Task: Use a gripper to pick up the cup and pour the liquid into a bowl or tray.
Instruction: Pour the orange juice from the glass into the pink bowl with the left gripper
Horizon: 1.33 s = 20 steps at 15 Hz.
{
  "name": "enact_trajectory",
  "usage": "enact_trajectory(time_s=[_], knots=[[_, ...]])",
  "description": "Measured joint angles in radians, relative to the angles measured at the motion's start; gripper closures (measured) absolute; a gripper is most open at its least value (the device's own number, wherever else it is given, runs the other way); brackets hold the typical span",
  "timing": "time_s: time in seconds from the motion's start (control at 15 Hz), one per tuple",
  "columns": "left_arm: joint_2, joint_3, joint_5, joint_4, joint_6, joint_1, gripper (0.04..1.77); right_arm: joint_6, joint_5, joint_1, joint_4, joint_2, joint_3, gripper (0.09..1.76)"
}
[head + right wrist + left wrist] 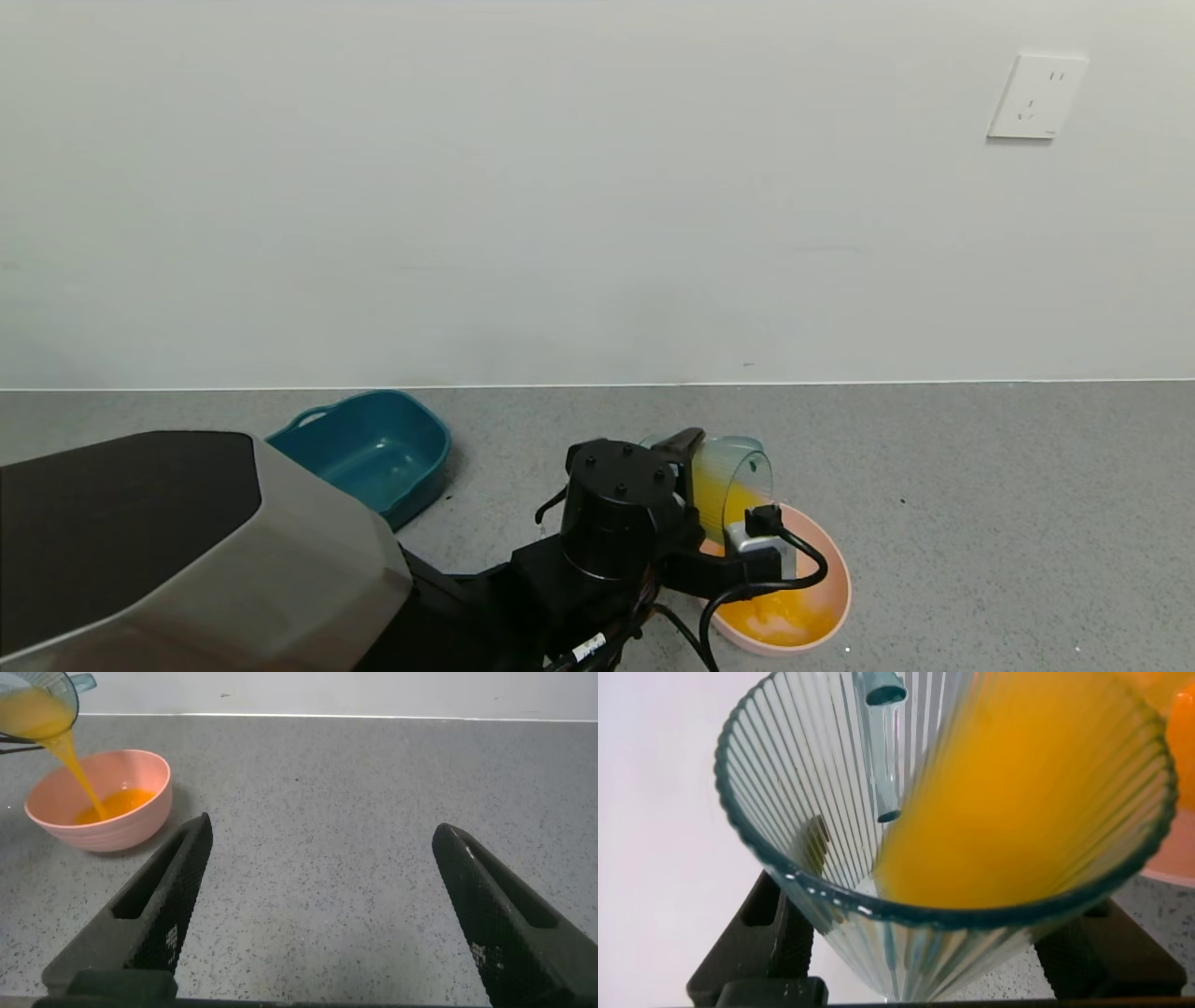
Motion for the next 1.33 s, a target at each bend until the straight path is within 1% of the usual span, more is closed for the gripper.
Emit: enact_trajectory(time_s=[0.2,0.33,0.6,0.87,1.07,1.33], knots=[[0.000,-0.006,0.000,0.004,0.038,-0.004,0.50,0.000,0.000,0.000,0.000,0.000,0.000,0.14],[0.002,-0.026,0.000,0.011,0.064,-0.006,0.50,0.000,0.000,0.000,0.000,0.000,0.000,0.14],[0.008,-0.058,0.001,0.048,0.107,-0.016,0.50,0.000,0.000,0.000,0.000,0.000,0.000,0.14],[0.011,-0.068,0.001,0.052,0.141,-0.016,0.50,0.000,0.000,0.000,0.000,0.000,0.000,0.14],[0.011,-0.076,0.001,0.095,0.152,-0.016,0.50,0.000,0.000,0.000,0.000,0.000,0.000,0.14],[0.013,-0.104,0.001,0.107,0.191,-0.016,0.50,0.000,0.000,0.000,0.000,0.000,0.000,0.14]])
